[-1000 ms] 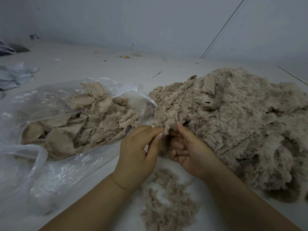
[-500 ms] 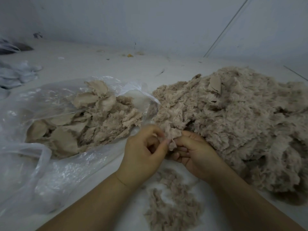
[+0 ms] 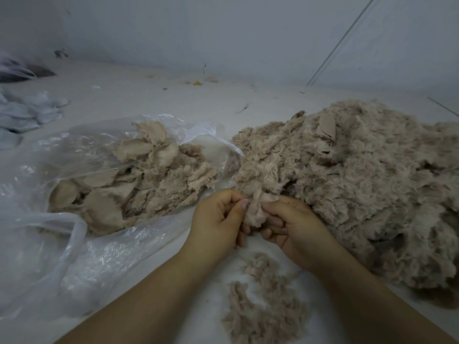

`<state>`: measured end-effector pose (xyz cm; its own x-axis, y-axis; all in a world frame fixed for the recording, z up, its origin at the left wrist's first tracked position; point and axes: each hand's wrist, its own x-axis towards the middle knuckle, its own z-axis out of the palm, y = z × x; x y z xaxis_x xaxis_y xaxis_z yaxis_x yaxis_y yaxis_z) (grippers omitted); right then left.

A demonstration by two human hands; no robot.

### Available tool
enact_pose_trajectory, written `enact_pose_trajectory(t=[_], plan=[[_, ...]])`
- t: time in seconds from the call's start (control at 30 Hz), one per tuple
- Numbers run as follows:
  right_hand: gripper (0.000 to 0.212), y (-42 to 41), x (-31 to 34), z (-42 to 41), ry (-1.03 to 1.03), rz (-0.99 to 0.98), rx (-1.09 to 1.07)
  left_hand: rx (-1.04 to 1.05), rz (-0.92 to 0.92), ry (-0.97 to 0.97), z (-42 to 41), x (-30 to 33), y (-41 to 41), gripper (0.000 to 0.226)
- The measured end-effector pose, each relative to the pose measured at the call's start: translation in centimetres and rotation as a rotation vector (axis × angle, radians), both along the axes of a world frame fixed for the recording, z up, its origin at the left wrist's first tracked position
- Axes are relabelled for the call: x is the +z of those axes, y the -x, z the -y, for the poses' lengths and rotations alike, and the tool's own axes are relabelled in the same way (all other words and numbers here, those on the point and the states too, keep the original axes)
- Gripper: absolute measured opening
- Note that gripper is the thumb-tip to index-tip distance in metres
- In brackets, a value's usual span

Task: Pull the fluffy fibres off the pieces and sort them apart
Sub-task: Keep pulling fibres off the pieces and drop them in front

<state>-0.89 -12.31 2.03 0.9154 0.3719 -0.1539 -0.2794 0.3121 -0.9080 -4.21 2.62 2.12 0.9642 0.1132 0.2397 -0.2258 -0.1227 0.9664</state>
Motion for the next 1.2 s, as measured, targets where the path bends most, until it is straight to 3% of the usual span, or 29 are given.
enact_pose_trajectory(t=[0.07, 0.17, 0.27, 0.33, 0.47, 0.57, 0.63, 0.73, 0.83, 0.9, 1.13, 1.2], plan=[[0.034, -0.2, 0.0, 0.0, -0.018, -0.047, -0.029, 0.043, -0.009, 0.035, -0.2, -0.1, -0.1, 0.019], [0.024, -0.1, 0.2, 0.0, -0.028, -0.068, -0.061, 0.038, -0.030, 0.104, -0.7, -0.2, -0.2, 0.020], [0.038, -0.1, 0.2, 0.0, -0.026, -0.065, -0.080, -0.036, -0.002, 0.094, -1.2, 0.0, -0.2, 0.019], [0.041, 0.0, 0.1, 0.0, 0.030, -0.015, -0.048, -0.084, 0.012, 0.088, -1.3, 0.2, -0.3, 0.013], [0.041, 0.3, -0.5, 0.0, 0.196, 0.197, 0.058, -0.086, 0.016, 0.028, -0.8, 0.4, -0.4, 0.036], [0.029, 0.5, -0.5, -0.2, 0.239, 0.280, 0.095, -0.063, -0.029, 0.016, -0.4, 0.3, -0.7, 0.035], [0.020, 0.5, -0.3, -0.2, 0.243, 0.266, 0.083, -0.047, -0.071, 0.105, -0.3, 0.1, -0.9, 0.021], [0.021, 0.3, -0.3, -0.1, 0.184, 0.205, 0.053, -0.035, -0.109, 0.149, -0.3, 0.2, -0.9, 0.019], [0.031, 0.3, -0.2, -0.1, 0.142, 0.195, 0.066, -0.045, -0.105, 0.148, -0.1, 0.3, -0.8, 0.021], [0.022, 0.4, -0.1, -0.3, 0.150, 0.230, 0.094, -0.043, -0.098, 0.144, 0.1, 0.4, -0.8, 0.024], [0.025, 0.0, -0.2, 0.3, 0.063, 0.066, 0.048, 0.118, -0.092, 0.155, -1.1, 0.7, -1.4, 0.030], [0.030, 0.0, 0.1, 0.2, 0.073, 0.023, 0.004, 0.033, -0.121, 0.148, -2.0, 0.8, -1.3, 0.031]])
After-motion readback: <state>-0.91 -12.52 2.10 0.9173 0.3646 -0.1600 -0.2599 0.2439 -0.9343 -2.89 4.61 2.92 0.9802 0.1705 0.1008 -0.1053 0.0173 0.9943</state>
